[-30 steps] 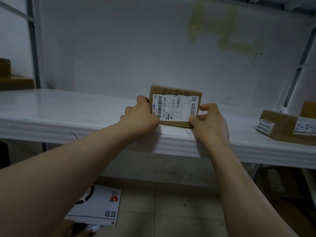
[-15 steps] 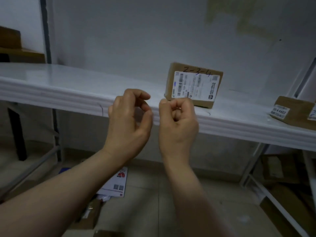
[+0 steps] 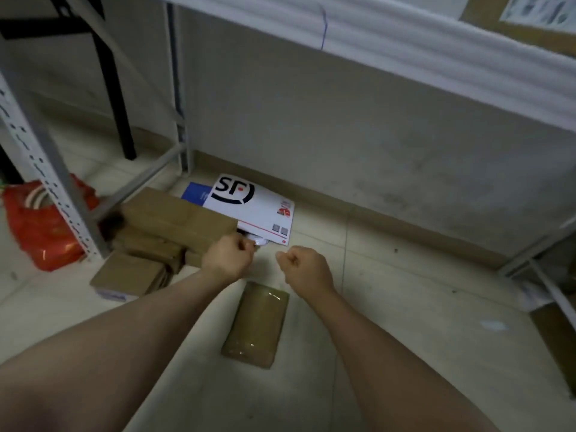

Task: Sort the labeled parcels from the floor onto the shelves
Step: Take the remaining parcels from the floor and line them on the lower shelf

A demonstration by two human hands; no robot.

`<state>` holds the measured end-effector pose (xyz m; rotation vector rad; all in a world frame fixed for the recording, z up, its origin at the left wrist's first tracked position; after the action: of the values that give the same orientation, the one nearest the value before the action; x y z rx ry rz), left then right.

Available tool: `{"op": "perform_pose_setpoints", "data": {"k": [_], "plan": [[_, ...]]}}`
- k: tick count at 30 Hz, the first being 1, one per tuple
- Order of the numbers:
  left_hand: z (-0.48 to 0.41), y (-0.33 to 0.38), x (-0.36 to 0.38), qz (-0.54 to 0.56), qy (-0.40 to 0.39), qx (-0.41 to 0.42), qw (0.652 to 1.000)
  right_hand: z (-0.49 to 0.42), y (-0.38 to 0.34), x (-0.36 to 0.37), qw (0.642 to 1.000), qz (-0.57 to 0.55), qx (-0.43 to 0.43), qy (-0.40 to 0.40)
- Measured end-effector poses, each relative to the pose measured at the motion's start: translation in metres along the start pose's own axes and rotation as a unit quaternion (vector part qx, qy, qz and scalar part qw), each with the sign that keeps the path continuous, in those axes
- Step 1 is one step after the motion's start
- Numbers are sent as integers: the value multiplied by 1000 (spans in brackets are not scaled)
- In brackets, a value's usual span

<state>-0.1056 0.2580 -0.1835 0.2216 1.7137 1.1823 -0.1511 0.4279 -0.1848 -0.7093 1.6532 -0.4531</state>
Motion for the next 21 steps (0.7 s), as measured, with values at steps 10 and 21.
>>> {"op": "perform_pose_setpoints", "data": {"k": [10,21], "plan": [[24,-102,44,-134,-310,-244,909,51,113,94,892,-37,410,-188],[29,-113,71,-74,-373,-192,905,63,109,123,723,-199,605,-268]]}}
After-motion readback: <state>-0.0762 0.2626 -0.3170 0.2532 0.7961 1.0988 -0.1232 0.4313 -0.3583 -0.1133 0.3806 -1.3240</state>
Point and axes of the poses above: each hand's wrist, its own z-axis away from the middle knuckle, its own x-axis out of the palm, y = z × x, the point moved 3 cm from there along -z, towards the middle knuckle, and after that the axes turned 15 degrees about y, right-handed, at the moved point
